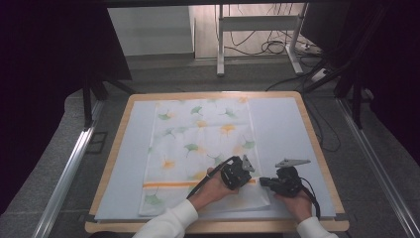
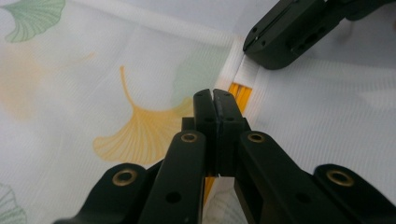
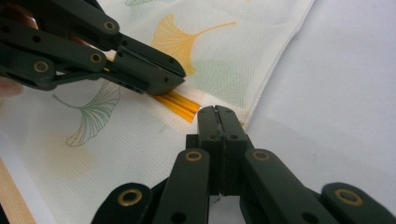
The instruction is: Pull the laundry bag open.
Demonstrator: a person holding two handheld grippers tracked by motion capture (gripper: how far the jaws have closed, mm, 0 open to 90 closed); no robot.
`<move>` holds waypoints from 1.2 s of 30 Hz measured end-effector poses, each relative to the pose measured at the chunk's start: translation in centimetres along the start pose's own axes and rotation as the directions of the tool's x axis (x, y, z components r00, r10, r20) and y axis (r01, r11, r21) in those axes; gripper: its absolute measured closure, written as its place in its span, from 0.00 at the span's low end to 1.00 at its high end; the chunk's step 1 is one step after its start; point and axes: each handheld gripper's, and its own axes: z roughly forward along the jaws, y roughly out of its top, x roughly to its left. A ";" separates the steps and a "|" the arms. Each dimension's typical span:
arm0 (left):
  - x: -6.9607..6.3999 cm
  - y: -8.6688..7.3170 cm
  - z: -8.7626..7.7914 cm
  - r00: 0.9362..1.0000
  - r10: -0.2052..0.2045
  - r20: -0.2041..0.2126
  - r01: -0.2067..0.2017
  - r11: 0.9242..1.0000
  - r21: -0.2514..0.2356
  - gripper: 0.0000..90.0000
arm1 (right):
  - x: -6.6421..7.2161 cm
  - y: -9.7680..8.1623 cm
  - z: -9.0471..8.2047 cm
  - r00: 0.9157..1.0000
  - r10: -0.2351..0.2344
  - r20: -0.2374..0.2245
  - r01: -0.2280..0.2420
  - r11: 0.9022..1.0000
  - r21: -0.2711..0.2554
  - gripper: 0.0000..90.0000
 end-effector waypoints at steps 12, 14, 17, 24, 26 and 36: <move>0.4 -1.1 -0.8 1.000 -0.008 -0.010 0.008 1.000 0.001 1.00 | -0.1 0.0 0.0 1.000 0.003 -0.007 -0.003 1.000 0.000 1.00; 0.4 -1.2 -0.9 1.000 -0.010 -0.013 0.010 1.000 0.003 1.00 | -0.1 0.0 0.0 1.000 0.003 -0.008 -0.003 1.000 -0.004 1.00; 0.4 -1.5 -1.1 1.000 -0.010 -0.018 0.010 1.000 0.001 1.00 | -0.1 0.0 0.0 1.000 0.003 -0.008 -0.003 1.000 -0.004 1.00; 0.8 -2.0 -1.4 0.999 -0.031 -0.012 0.031 0.999 -0.006 1.00 | -0.1 0.0 0.0 1.000 0.003 -0.008 -0.003 1.000 -0.001 1.00; 0.8 -2.2 -1.5 0.999 -0.035 -0.014 0.035 0.999 -0.007 1.00 | -0.1 0.0 0.0 1.000 0.003 -0.009 -0.003 1.000 -0.001 1.00; 1.3 -3.1 -2.2 0.999 -0.047 -0.018 0.047 0.999 -0.006 1.00 | -0.1 -0.1 0.0 1.000 0.002 -0.009 -0.002 1.000 -0.003 1.00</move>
